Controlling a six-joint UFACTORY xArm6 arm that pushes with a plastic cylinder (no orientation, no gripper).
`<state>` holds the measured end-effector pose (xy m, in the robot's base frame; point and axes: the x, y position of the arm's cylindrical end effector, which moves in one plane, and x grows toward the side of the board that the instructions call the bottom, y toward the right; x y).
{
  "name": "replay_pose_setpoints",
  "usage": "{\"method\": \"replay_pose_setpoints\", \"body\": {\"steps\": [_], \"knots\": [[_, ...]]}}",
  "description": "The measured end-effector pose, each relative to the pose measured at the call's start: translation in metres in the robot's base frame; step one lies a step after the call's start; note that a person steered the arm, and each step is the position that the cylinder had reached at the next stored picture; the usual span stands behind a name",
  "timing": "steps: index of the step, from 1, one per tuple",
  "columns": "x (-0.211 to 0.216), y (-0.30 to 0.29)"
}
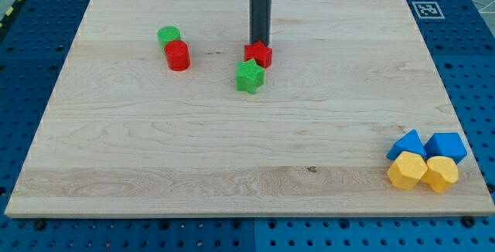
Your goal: Push the red star towards left side of green star
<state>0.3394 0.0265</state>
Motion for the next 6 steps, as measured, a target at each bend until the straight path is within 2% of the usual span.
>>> {"method": "replay_pose_setpoints", "body": {"steps": [1,2,3,6], "knots": [[0.012,0.026],[0.042,0.038],[0.054,0.041],[0.016,-0.008]]}}
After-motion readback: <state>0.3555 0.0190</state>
